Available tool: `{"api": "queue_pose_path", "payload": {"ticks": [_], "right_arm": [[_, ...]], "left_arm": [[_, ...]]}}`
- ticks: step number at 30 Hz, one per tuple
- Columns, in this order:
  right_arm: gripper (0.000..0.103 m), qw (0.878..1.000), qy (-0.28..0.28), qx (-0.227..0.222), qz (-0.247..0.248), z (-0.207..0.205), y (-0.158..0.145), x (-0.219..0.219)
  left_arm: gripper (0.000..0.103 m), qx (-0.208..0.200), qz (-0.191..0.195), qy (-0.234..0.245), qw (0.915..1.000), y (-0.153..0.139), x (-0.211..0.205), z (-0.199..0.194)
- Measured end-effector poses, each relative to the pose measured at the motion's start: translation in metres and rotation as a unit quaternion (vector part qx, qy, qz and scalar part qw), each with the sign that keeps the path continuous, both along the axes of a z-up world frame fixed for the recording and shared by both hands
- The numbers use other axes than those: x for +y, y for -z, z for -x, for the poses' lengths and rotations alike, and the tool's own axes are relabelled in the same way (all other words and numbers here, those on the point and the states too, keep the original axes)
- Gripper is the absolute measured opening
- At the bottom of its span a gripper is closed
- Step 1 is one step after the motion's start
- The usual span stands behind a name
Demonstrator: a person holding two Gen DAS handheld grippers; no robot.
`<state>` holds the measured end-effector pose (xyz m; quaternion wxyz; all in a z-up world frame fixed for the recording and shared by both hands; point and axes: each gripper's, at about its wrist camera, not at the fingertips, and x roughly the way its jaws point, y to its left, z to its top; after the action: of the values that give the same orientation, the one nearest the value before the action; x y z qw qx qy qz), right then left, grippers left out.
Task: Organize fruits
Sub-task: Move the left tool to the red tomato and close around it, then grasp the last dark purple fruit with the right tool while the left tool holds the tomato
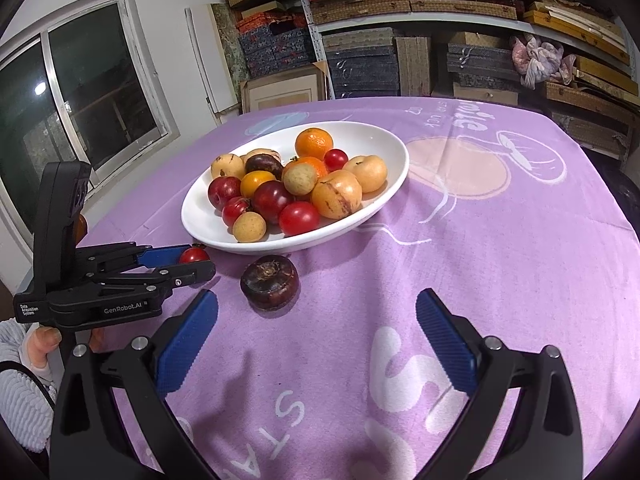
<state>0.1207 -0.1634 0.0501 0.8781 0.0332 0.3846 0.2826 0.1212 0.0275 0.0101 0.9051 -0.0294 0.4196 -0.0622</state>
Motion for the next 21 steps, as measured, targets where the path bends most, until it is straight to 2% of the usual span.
{"api": "queue_pose_path", "payload": {"ticks": [1,9,17,18,21], "right_arm": [[0.098,1.000,-0.004,-0.001,0.001,0.001,0.000,0.001],[0.097,0.999,-0.037,-0.022,0.033,0.012,-0.003,0.020],[0.097,0.995,-0.046,-0.039,0.075,0.004,-0.001,0.044],[0.096,0.995,-0.050,-0.039,0.083,0.003,0.000,0.049],[0.082,0.992,-0.064,-0.036,0.104,-0.002,0.004,0.063]], "left_arm": [[0.030,0.001,0.004,0.003,1.0000,0.000,0.000,0.000],[0.029,-0.017,-0.021,0.002,0.9996,-0.005,0.000,0.009],[0.030,-0.008,0.000,-0.019,0.9998,-0.004,0.016,0.006],[0.030,-0.005,0.002,-0.019,0.9998,-0.003,0.016,0.006],[0.030,-0.006,0.006,-0.021,0.9998,-0.003,0.018,0.008]]}}
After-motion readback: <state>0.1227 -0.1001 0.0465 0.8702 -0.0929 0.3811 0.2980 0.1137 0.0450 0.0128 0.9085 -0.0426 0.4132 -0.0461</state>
